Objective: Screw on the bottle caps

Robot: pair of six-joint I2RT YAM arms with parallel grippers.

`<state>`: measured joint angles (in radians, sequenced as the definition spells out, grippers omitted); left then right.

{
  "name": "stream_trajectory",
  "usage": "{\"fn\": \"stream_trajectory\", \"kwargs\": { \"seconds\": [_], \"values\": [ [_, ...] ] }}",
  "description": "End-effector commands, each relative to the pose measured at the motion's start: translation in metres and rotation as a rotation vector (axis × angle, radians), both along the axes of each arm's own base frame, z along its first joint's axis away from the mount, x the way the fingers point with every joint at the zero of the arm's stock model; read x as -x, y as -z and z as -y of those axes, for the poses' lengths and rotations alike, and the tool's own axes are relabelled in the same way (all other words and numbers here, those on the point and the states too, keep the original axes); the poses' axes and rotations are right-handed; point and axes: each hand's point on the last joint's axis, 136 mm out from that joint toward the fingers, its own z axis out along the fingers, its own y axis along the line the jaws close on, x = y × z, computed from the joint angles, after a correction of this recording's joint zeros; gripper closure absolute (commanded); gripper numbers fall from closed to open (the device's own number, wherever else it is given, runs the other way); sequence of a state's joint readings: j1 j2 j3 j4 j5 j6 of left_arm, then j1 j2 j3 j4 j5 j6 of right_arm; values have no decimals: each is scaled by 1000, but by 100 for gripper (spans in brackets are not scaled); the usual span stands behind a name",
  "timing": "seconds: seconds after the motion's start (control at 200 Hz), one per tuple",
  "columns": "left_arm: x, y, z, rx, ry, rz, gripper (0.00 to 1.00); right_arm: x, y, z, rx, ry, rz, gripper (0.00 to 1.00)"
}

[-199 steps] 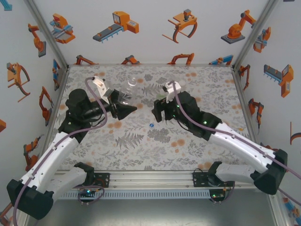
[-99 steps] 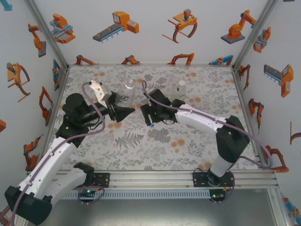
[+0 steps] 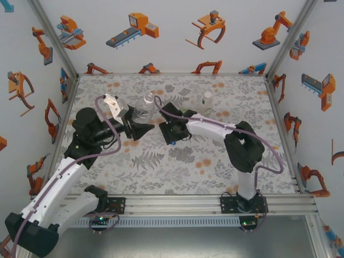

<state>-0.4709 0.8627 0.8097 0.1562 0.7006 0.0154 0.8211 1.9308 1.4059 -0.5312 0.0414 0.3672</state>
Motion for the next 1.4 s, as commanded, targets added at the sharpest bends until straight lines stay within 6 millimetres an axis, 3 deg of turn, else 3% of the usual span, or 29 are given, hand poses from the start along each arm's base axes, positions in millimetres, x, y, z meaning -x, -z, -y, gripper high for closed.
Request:
{"fn": "stream_trajectory", "kwargs": {
  "seconds": [0.0, 0.531, 1.397],
  "values": [
    [5, -7, 1, -5, 15, 39, 100, -3, -4, -3, 9, 1, -4, 45],
    [3, -4, 2, -12, 14, 29, 100, -5, 20, -7, 29, -3, -37, 56],
    [6, -6, 3, -11, 16, 37, 100, -5, 32, -8, 38, -4, -49, 63]
  ]
}}
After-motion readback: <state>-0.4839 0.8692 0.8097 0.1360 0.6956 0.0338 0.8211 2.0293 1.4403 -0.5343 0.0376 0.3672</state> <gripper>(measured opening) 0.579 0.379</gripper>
